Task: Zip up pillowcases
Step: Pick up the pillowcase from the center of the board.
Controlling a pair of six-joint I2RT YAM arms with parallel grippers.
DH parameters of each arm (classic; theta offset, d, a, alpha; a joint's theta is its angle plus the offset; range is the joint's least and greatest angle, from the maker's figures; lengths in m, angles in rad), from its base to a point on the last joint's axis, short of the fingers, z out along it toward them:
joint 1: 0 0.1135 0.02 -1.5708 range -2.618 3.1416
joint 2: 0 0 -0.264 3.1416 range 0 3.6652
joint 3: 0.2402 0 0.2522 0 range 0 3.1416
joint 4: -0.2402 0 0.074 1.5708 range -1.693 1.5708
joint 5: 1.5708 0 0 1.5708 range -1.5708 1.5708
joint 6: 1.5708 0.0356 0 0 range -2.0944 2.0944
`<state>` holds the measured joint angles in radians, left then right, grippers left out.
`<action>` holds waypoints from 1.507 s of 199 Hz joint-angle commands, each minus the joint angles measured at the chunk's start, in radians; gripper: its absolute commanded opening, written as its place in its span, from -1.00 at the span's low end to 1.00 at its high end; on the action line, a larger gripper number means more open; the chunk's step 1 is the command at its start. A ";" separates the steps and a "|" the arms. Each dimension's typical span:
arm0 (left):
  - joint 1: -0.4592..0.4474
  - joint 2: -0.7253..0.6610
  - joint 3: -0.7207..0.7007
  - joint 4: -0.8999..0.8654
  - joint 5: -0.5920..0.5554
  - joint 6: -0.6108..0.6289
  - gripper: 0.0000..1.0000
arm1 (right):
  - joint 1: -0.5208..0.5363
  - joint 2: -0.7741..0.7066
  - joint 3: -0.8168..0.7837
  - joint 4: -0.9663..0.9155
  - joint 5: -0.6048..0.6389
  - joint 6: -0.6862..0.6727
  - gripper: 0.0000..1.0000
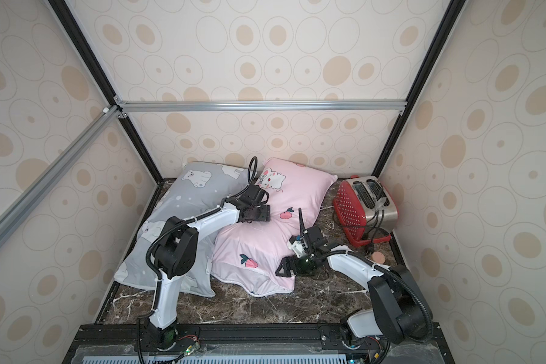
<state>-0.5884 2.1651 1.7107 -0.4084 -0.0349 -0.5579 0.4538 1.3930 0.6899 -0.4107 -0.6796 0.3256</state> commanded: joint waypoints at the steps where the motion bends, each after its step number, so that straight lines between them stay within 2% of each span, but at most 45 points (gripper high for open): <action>1: 0.029 0.093 0.025 0.022 0.026 -0.016 0.55 | 0.023 -0.027 -0.033 0.038 -0.132 0.057 0.79; 37: 0.060 0.093 0.029 0.028 0.029 -0.019 0.54 | 0.023 -0.152 -0.055 -0.054 -0.118 0.118 0.58; 103: 0.070 0.098 0.037 0.039 0.042 -0.029 0.53 | 0.023 -0.263 -0.134 -0.040 -0.199 0.233 -0.01; 176: 0.070 0.093 0.020 0.057 0.050 -0.046 0.51 | 0.024 -0.359 -0.236 0.010 -0.202 0.344 -0.23; 235: 0.070 0.081 0.001 0.066 0.049 -0.050 0.52 | 0.024 -0.417 -0.260 0.021 -0.185 0.393 -0.60; 270: 0.071 0.055 -0.024 0.078 0.035 -0.064 0.66 | 0.023 -0.432 -0.249 -0.006 -0.192 0.410 -0.69; 295: 0.069 -0.012 -0.055 0.094 0.000 -0.029 0.88 | 0.024 -0.438 -0.236 -0.015 -0.187 0.443 -1.00; 300: 0.068 -0.041 -0.068 0.094 -0.020 -0.017 0.94 | 0.023 -0.438 -0.233 -0.018 -0.187 0.449 -1.00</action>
<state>-0.5499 2.1578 1.6985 -0.3637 0.0208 -0.6163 0.4713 0.9665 0.4435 -0.4057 -0.8639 0.7364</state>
